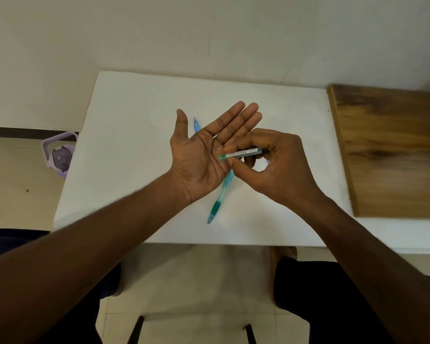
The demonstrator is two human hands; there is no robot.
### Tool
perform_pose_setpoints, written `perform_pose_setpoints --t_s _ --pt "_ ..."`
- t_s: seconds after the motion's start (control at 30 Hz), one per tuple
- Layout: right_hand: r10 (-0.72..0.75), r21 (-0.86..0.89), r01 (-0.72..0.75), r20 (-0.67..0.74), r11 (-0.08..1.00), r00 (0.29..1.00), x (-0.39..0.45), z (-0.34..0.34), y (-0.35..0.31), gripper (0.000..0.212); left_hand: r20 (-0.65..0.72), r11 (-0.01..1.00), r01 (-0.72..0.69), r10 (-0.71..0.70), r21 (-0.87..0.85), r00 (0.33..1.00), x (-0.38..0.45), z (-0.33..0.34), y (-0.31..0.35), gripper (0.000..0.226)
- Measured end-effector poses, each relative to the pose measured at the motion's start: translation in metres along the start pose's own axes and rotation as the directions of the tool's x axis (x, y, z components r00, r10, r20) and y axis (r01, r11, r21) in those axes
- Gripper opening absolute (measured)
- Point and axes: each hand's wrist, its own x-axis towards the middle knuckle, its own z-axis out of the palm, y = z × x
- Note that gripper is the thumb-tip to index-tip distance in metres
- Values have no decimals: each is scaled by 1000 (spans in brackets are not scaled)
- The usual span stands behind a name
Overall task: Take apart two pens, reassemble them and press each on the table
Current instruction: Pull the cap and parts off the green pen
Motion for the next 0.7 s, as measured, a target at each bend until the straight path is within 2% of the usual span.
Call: perform_pose_setpoints --t_s 0.5,0.7 --pt "49 -22 -48 25 999 999 0 -3 6 11 -20 1000 -7 7 -1 1000 1 -1 -7 97" --pt "70 -44 -68 34 997 997 0 -4 9 13 6 1000 -13 13 -20 1000 1 -1 -3 101"
